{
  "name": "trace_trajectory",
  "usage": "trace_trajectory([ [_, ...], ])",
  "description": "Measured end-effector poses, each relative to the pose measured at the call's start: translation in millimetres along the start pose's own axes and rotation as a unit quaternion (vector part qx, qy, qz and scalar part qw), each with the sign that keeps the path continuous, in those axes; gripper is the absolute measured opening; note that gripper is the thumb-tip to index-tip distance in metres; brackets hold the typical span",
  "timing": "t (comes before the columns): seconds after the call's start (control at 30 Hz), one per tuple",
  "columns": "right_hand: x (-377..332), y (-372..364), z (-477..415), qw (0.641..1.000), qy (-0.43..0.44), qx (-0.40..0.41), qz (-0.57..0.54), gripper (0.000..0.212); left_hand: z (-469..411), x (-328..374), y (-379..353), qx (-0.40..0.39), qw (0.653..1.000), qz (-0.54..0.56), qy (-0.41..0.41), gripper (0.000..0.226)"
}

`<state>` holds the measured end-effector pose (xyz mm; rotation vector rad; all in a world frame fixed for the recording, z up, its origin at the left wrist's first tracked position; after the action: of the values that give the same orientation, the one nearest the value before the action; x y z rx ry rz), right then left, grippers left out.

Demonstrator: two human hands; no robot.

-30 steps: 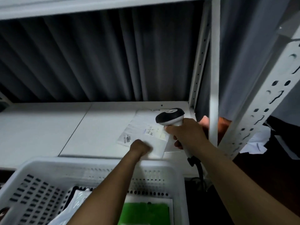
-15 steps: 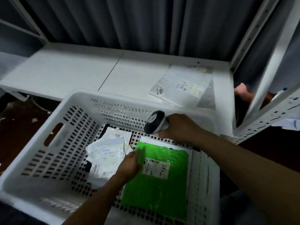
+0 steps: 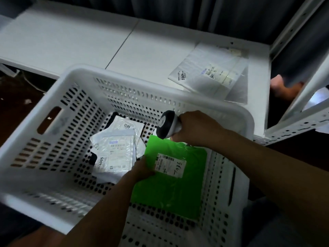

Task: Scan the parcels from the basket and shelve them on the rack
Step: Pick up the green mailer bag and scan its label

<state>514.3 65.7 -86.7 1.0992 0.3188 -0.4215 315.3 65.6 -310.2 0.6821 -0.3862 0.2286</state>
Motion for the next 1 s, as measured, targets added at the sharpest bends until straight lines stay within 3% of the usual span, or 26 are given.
trace_trajectory([
  [0.2, 4.2, -0.7, 2.0, 1.000, 0.008, 0.004, 0.019, 0.023, 8.0, -6.3, -1.6, 0.060, 0.998, 0.017, 0.016, 0.052],
  [0.3, 3.7, 2.0, 2.7, 1.000, 0.005, -0.002, 0.023, 0.024, 13.5, 0.6, 1.0, 0.072, 0.997, -0.030, -0.013, 0.040],
  [0.4, 3.4, 4.9, 2.2, 1.000, 0.005, 0.006, 0.020, 0.026, 19.9, 15.2, 1.5, 0.062, 0.997, 0.015, -0.035, 0.027],
  [0.47, 2.9, 8.8, 4.3, 1.000, 0.006, 0.013, 0.019, 0.028, 23.6, 18.4, 3.8, 0.100, 0.991, 0.073, -0.042, 0.014],
  [0.53, 2.8, 14.3, 9.5, 1.000, 0.008, 0.019, 0.016, 0.027, 29.4, 19.4, 10.5, 0.135, 0.977, 0.159, -0.034, 0.022],
  [0.63, 3.9, 22.3, 18.6, 0.999, 0.004, 0.021, -0.035, 0.027, 43.3, 27.0, 19.0, 0.065, 0.963, 0.259, -0.033, 0.032],
  [0.73, 2.1, 29.9, 25.9, 0.998, -0.003, 0.026, -0.054, 0.029, 58.6, 41.2, 22.3, 0.031, 0.993, 0.080, -0.082, 0.050],
  [0.83, -0.4, 38.7, 32.7, 0.994, 0.001, 0.041, -0.101, 0.026, 88.5, 56.0, 39.6, 0.132, 0.977, -0.082, -0.145, 0.041],
  [1.0, 1.6, 53.6, 41.2, 0.960, 0.029, 0.072, -0.270, 0.020, 137.1, 47.5, 112.6, 0.330, 0.911, -0.037, -0.243, 0.040],
])
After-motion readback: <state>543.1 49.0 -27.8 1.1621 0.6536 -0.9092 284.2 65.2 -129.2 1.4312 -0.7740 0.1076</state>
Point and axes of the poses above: each hand's wrist, its own z-axis away from the middle knuckle, its own y-axis out of the back of the hand, x = y × z, the point moved 1 cm from there along -z, towards the middle knuckle, and after that the axes turned 4 degrees about -z, right-handed, at the moved point
